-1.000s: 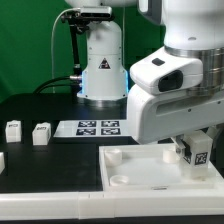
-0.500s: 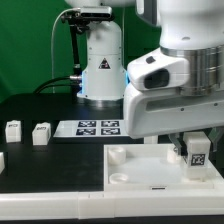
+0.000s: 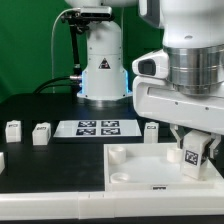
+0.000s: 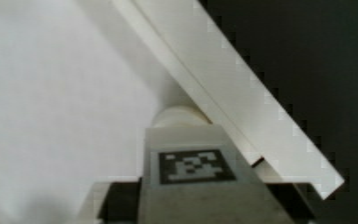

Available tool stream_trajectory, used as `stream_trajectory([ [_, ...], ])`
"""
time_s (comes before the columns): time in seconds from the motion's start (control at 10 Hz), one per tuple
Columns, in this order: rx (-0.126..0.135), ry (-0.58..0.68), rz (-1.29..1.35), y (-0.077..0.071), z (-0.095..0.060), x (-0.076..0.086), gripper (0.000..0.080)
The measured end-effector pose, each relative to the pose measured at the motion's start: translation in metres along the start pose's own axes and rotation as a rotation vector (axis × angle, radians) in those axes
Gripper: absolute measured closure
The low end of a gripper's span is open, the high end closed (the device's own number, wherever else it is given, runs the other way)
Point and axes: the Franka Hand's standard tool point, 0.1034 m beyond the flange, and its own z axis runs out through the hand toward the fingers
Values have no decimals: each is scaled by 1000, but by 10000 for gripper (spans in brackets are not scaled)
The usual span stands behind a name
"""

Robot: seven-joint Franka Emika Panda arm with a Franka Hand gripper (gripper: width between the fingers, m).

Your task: Assemble one leg

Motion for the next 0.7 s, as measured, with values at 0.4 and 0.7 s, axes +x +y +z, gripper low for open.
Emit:
stream_trajectory([
  [0.4,6,-9,104,-1,1,-2,344],
  [0.7,5,-6,-106,-1,0,-1,164],
])
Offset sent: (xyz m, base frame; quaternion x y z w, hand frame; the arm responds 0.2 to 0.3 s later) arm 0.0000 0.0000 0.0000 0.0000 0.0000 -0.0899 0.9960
